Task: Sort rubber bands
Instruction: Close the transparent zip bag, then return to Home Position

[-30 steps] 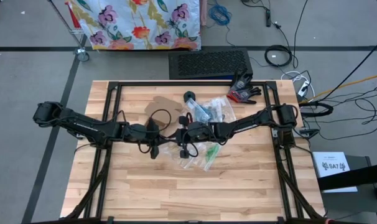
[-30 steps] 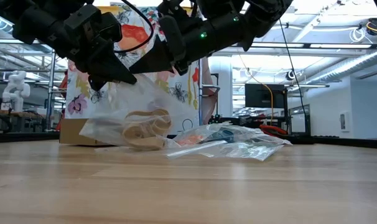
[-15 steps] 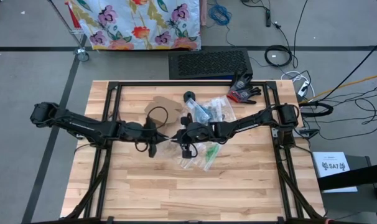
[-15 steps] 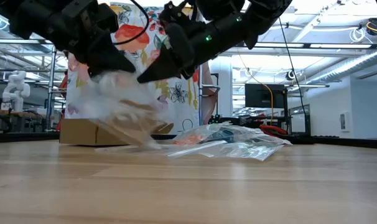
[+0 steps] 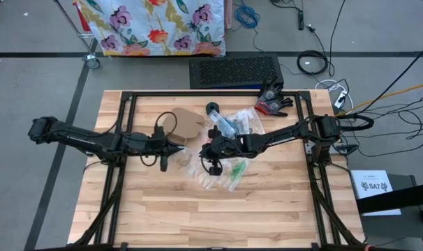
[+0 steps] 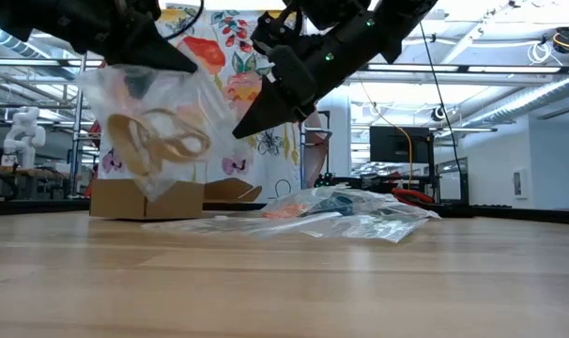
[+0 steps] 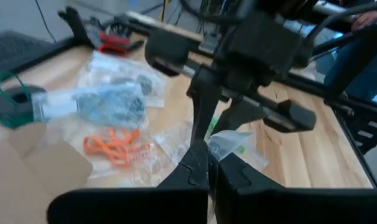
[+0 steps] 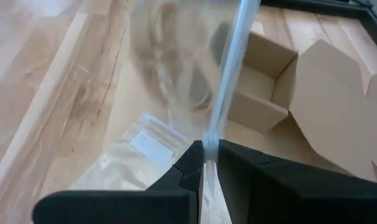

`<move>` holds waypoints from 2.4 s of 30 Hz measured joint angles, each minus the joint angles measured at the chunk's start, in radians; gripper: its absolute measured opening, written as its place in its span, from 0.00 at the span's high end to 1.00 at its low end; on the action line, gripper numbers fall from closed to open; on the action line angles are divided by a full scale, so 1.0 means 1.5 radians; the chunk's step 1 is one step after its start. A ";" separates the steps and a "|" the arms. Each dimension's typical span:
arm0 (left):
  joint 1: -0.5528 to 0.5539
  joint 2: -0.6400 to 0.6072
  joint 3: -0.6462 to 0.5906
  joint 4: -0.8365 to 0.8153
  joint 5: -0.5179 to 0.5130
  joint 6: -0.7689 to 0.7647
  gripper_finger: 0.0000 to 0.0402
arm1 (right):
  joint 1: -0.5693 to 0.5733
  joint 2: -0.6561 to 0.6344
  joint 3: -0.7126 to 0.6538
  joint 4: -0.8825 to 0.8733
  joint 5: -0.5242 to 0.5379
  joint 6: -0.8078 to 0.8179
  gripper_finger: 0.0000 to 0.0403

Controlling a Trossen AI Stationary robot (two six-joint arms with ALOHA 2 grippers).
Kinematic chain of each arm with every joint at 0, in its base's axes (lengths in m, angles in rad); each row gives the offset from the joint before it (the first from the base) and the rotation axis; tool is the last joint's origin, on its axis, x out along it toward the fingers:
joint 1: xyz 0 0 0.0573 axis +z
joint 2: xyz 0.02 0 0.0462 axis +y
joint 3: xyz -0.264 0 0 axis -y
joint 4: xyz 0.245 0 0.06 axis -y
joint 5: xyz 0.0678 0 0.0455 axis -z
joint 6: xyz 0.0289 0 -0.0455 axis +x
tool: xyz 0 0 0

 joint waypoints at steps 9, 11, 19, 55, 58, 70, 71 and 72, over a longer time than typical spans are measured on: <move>0.000 -0.028 0.000 -0.002 -0.010 0.008 1.00 | 0.000 -0.006 0.000 -0.025 0.000 0.005 0.93; 0.000 -0.028 0.000 -0.003 -0.010 0.008 1.00 | 0.000 -0.006 0.000 -0.029 0.000 0.002 0.93; 0.000 -0.028 0.001 -0.019 -0.010 0.000 1.00 | -0.008 -0.007 -0.001 -0.064 0.000 0.005 0.82; 0.192 0.362 0.207 0.210 0.222 0.026 0.99 | 0.102 -0.372 -0.338 -0.265 0.173 0.393 0.70; 0.220 0.390 0.224 0.218 0.223 0.028 0.94 | 0.102 -0.372 -0.338 -0.264 0.173 0.388 0.70; 0.265 0.427 0.234 0.196 0.220 0.002 0.63 | 0.102 -0.372 -0.338 -0.259 0.168 0.384 0.70; 0.263 0.427 0.234 0.191 0.220 -0.011 0.63 | 0.102 -0.372 -0.338 -0.258 0.168 0.385 0.70; 0.261 0.427 0.234 0.190 0.220 -0.019 0.63 | 0.102 -0.372 -0.338 -0.258 0.167 0.386 0.70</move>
